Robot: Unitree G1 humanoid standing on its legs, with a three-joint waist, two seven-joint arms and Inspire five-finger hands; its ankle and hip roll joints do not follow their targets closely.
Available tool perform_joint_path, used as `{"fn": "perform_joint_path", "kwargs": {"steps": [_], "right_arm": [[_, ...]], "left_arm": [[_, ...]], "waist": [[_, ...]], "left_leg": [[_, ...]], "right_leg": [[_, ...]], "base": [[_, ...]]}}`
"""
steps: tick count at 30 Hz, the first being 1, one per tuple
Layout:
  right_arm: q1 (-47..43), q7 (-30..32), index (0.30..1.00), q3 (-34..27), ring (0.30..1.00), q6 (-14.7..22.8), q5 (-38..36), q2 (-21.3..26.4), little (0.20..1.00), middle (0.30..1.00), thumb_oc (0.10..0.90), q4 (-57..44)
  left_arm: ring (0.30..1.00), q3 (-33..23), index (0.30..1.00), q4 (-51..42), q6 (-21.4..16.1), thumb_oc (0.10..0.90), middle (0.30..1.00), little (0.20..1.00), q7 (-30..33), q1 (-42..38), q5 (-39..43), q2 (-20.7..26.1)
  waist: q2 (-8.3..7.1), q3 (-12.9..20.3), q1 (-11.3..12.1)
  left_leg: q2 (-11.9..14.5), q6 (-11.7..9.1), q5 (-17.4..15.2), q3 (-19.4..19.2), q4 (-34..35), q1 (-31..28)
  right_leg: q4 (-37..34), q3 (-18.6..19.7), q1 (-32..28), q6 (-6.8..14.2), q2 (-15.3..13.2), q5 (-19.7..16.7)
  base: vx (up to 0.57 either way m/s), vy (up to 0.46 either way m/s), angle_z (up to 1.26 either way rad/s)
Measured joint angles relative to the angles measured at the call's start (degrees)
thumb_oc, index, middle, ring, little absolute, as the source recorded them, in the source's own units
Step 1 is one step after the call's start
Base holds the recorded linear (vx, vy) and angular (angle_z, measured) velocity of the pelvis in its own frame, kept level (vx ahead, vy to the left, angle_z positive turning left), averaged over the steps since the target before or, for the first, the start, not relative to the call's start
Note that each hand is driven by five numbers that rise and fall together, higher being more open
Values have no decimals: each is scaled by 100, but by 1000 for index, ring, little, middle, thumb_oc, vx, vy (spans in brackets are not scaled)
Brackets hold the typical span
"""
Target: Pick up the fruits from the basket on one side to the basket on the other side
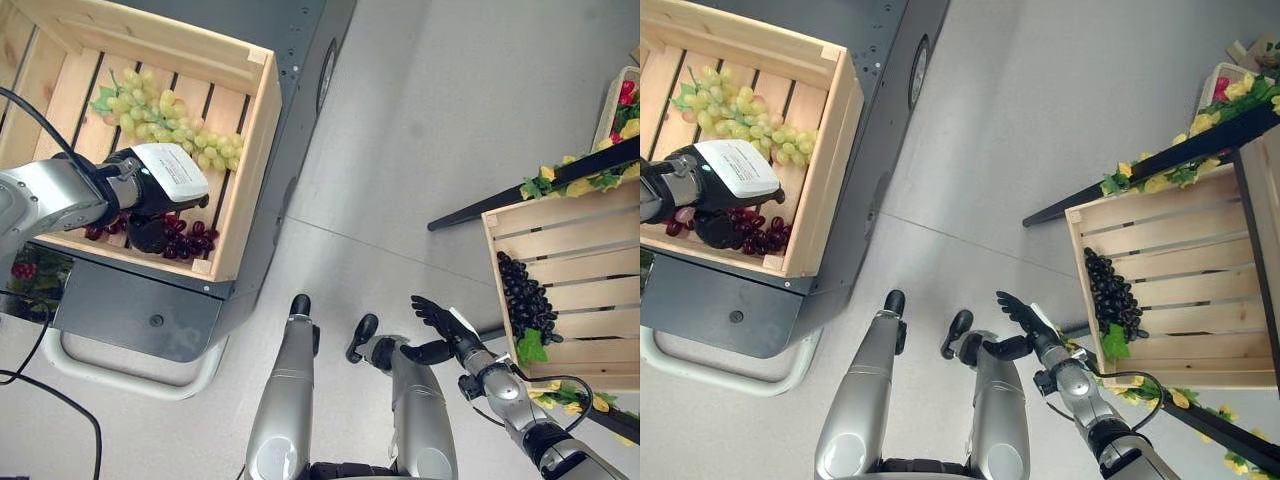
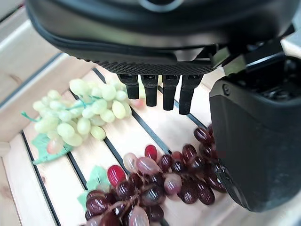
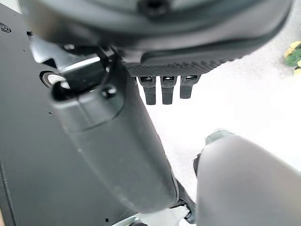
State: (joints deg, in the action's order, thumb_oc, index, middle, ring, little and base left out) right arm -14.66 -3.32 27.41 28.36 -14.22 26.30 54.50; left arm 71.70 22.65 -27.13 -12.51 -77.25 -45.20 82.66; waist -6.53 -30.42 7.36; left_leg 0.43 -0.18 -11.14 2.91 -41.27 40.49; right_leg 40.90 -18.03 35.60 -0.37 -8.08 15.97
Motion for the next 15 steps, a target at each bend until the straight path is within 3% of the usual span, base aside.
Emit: {"fn": "perform_joint_path", "kwargs": {"steps": [12, 13, 14, 15], "right_arm": [[0, 6, 900, -22, 900, 70, -26, 0, 900, 900, 800, 49], [-1, 7, 900, -30, 900, 90, -26, 0, 900, 900, 800, 37], [-1, 8, 900, -38, 900, 95, -25, 0, 900, 900, 800, 33], [-2, 11, 900, -46, 900, 107, -26, 0, 900, 900, 800, 15]], "left_arm": [[900, -265, 900, 261, -211, 800, 900, 900, -55, 207, 276, -3], [568, -418, 568, 305, -211, 579, 568, 568, -7, 357, 275, -3], [300, -537, 300, 343, -206, 400, 300, 300, 38, 480, 272, -7], [300, -821, 300, 436, -181, 400, 300, 300, 180, 791, 273, -10]], "waist": [[-3, 2, -11], [-3, 2, -17], [-3, 2, -17], [-3, 2, -28]], "left_leg": [[-10, -31, 56, 6, 159, 48], [-9, -33, 58, 3, 173, 48], [-9, -34, 59, 5, 179, 55], [-9, -36, 60, 2, 188, 60]], "right_leg": [[-80, -2, 78, -8, 3, 1], [-89, -2, 83, -10, 3, 1], [-88, -3, 87, -11, 8, 2], [-86, -3, 93, -11, 12, 2]], "base": [[-3, 1, 1], [0, 0, 0], [0, 0, 0], [0, 0, 0]]}}
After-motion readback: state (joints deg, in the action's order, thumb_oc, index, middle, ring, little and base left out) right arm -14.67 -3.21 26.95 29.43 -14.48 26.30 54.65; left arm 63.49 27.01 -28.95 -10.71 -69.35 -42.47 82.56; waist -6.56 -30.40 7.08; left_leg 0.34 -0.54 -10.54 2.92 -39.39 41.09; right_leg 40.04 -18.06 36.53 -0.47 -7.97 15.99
